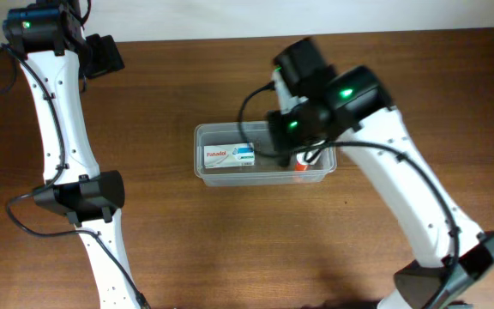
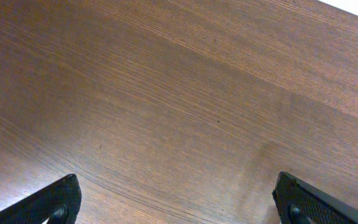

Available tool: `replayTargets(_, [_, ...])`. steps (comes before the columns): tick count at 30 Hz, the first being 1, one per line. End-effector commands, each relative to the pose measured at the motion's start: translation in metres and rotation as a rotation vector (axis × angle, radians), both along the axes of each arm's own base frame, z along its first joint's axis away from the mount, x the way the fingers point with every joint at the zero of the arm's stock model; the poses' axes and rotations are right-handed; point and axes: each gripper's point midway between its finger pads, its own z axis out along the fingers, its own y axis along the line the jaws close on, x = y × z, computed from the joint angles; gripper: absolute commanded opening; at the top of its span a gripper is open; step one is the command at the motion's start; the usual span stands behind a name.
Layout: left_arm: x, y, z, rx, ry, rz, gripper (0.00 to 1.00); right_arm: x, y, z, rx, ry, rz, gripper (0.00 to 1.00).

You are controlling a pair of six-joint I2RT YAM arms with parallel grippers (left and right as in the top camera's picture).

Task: Pack container
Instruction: 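Lift the jar with right gripper and carry it over the container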

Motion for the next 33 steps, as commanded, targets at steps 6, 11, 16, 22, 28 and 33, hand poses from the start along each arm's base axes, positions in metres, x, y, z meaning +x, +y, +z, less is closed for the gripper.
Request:
replayTargets(6, [-0.002, 0.0, 0.008, 0.018, -0.016, -0.012, 0.99, 0.006, 0.035, -0.059, -0.106, 0.058, 0.062, 0.31])
replayTargets(11, [-0.002, 0.0, 0.008, 0.018, -0.016, -0.012, 0.99, 0.009, 0.044, -0.096, -0.154, 0.127, 0.076, 0.31])
replayTargets(16, [-0.002, 0.0, 0.008, 0.018, -0.016, -0.012, 0.99, 0.01, 0.044, -0.129, -0.2, 0.192, 0.078, 0.31])
replayTargets(22, [-0.002, 0.0, 0.008, 0.018, -0.016, -0.012, 0.99, 0.01, 0.044, -0.156, -0.235, 0.243, 0.078, 0.31])
replayTargets(28, [-0.002, 0.0, 0.008, 0.018, -0.016, -0.012, 0.99, 0.013, 0.046, -0.16, -0.232, 0.238, 0.078, 0.31])
replayTargets(33, [-0.002, 0.0, 0.008, 0.018, -0.016, -0.012, 0.99, 0.012, 0.045, -0.163, -0.238, 0.246, 0.079, 0.31])
